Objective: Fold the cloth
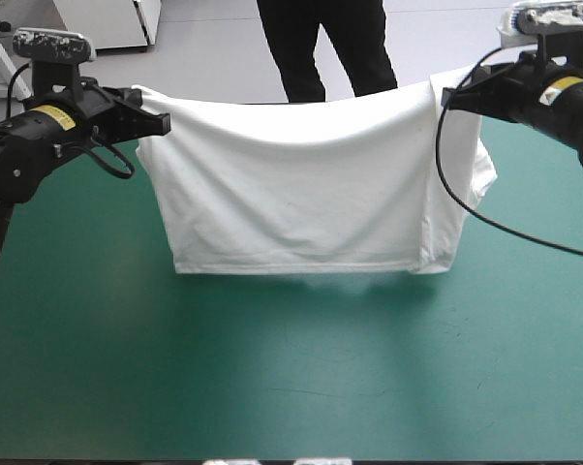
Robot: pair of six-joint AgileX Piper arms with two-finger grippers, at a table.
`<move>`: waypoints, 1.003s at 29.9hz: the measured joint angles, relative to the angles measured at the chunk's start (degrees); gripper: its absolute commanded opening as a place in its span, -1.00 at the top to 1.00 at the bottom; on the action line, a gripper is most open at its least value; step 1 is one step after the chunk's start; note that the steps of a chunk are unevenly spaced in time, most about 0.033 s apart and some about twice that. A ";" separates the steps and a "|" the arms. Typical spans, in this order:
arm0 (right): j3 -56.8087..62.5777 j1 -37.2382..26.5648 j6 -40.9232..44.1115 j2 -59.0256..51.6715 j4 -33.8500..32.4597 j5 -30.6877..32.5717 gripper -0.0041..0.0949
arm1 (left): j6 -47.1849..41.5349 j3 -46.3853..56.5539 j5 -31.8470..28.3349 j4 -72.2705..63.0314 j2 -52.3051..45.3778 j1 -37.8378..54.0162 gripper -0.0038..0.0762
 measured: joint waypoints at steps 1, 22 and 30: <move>-1.97 0.00 0.00 2.33 -0.13 0.00 0.95 | 0.00 -0.25 -1.76 0.00 1.07 0.00 0.93; -6.93 -1.37 -1.77 21.36 -2.90 6.50 0.95 | 1.91 -11.27 2.88 -1.28 23.30 0.24 0.93; 3.18 -2.06 -2.57 19.43 -2.96 12.24 0.95 | 5.11 2.53 7.09 -4.28 18.48 0.24 0.93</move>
